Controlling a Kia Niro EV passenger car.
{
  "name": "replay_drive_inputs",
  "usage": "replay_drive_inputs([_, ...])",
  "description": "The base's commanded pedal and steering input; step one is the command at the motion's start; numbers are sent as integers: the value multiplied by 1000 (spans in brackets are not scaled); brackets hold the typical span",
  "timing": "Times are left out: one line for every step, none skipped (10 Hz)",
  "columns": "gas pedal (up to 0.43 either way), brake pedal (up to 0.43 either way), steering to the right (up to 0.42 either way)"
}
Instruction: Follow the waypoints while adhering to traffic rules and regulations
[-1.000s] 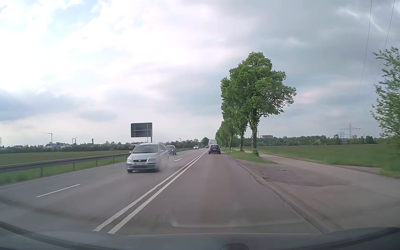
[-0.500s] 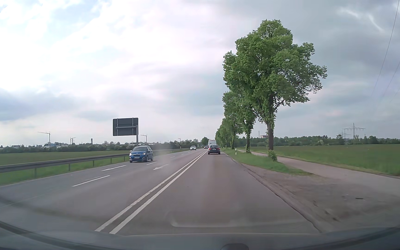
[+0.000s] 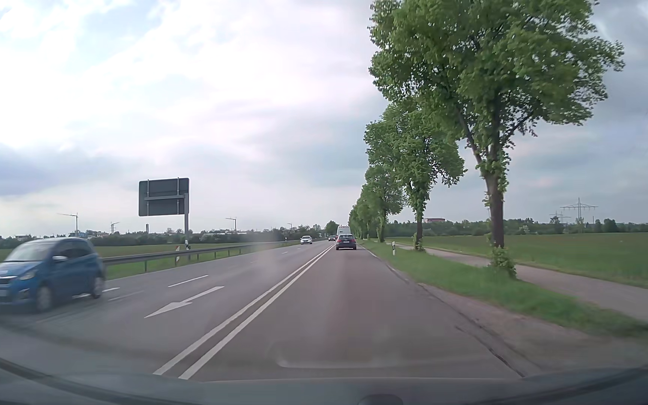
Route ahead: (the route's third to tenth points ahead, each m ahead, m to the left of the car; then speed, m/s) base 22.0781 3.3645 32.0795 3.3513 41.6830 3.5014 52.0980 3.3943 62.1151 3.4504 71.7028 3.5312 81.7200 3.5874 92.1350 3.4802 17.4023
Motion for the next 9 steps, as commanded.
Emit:
replay_drive_inputs([157,0,-2])
replay_drive_inputs([157,0,-1])
replay_drive_inputs([157,0,-1])
replay_drive_inputs([157,0,-2])
replay_drive_inputs([157,0,-2])
replay_drive_inputs([157,0,-1])
replay_drive_inputs([157,0,-2])
replay_drive_inputs([157,0,-2])
replay_drive_inputs([157,0,-2])
